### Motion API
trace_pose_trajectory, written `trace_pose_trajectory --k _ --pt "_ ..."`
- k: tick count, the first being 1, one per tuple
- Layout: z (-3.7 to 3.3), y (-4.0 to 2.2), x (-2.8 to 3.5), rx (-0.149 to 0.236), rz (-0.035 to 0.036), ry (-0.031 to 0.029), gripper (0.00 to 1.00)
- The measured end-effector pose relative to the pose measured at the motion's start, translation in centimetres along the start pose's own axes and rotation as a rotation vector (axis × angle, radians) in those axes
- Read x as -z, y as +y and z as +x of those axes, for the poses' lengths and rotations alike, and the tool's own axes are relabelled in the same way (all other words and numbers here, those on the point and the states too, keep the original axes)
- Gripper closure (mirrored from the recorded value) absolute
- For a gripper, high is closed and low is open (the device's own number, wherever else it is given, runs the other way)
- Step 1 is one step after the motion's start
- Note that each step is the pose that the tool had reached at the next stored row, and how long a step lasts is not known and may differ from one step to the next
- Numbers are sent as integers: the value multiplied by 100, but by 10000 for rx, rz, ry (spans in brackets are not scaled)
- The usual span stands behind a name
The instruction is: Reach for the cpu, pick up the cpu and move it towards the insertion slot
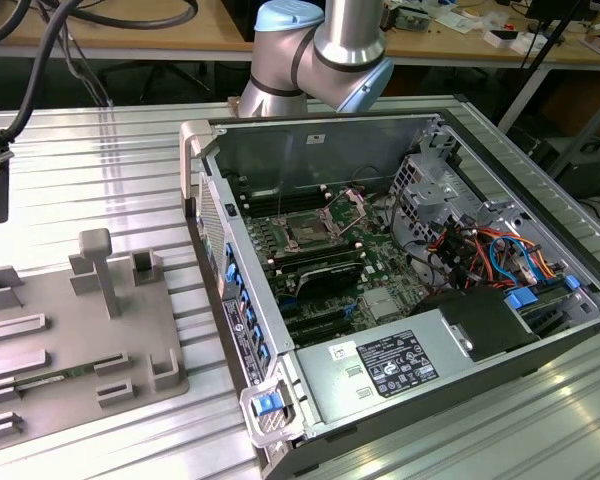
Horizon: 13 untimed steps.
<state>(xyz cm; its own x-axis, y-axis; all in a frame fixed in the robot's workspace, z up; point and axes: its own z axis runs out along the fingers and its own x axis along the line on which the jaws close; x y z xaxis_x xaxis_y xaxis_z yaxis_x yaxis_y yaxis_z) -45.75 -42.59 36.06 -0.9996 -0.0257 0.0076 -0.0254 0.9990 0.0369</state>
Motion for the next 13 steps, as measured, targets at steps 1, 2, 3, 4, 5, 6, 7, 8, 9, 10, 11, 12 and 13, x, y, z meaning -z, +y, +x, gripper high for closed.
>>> trace_pose_trajectory --k 1,2,3,4,5,6,7,8,9,10,11,12,13 --pt "0 0 7 0 0 0 45" --pt "0 1 12 -1 0 0 45" --pt "0 1 24 0 1 0 45" --pt "0 1 31 0 0 -1 45" --pt "0 1 38 0 0 1 45" --pt "0 2 47 0 1 1 45" --pt "0 2 54 0 1 0 45" --pt "0 2 62 0 0 0 45" --pt "0 3 68 -1 1 0 45" --pt "0 3 76 0 0 0 45" --pt "0 3 82 -1 1 0 45" --pt "0 3 88 0 0 1 45" --pt "0 4 94 0 1 0 45"
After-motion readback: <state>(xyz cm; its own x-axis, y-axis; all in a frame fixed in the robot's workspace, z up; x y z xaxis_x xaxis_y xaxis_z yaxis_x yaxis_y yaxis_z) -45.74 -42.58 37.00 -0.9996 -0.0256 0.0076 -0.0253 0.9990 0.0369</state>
